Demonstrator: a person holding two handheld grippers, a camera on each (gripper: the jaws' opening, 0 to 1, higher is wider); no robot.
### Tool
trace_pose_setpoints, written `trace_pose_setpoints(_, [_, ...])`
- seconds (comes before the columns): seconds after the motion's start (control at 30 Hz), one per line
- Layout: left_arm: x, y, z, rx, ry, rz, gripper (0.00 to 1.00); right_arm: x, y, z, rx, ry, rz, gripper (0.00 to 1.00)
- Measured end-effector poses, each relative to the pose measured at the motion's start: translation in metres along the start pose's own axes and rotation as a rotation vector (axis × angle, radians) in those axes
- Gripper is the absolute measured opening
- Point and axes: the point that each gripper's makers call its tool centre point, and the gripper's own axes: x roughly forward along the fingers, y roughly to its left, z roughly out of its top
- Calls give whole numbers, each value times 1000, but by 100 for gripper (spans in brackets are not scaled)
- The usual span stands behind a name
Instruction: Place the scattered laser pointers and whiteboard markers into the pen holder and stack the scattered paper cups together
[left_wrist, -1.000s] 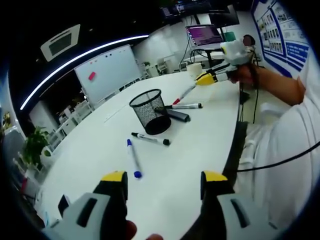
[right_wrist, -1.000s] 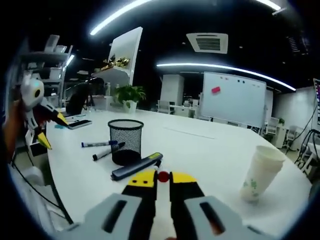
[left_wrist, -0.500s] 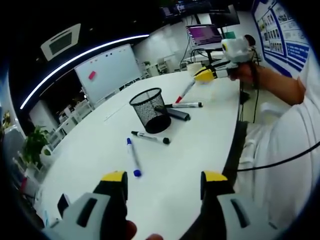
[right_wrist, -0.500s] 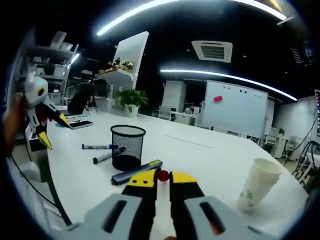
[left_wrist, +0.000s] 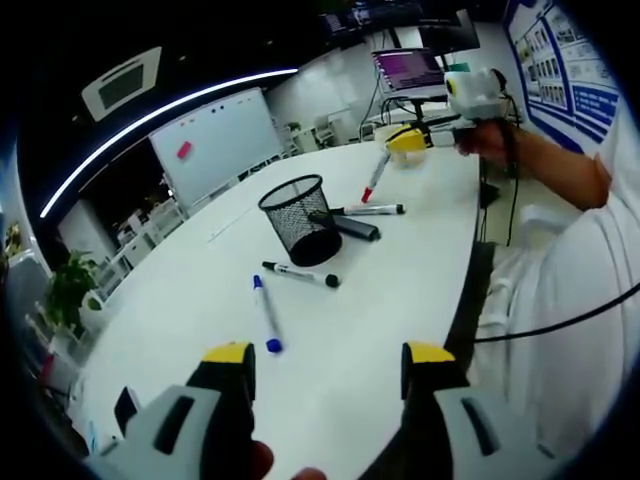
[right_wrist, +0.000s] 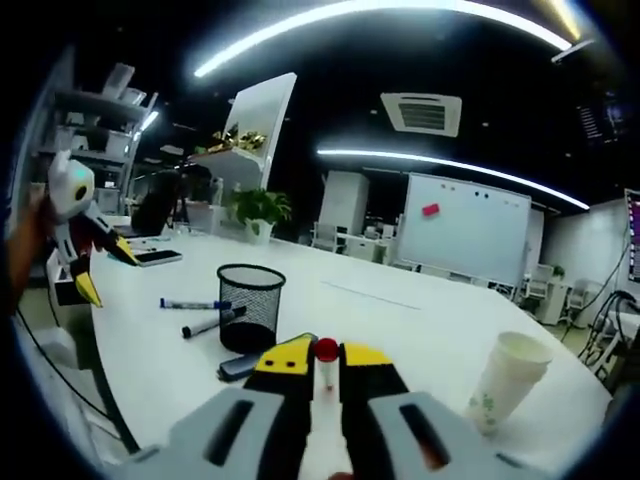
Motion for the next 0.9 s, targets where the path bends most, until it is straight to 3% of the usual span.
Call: trace_pose_setpoints(0.9, [0, 5, -3, -3, 1, 1, 59, -2, 4, 15, -17, -22, 10, 10])
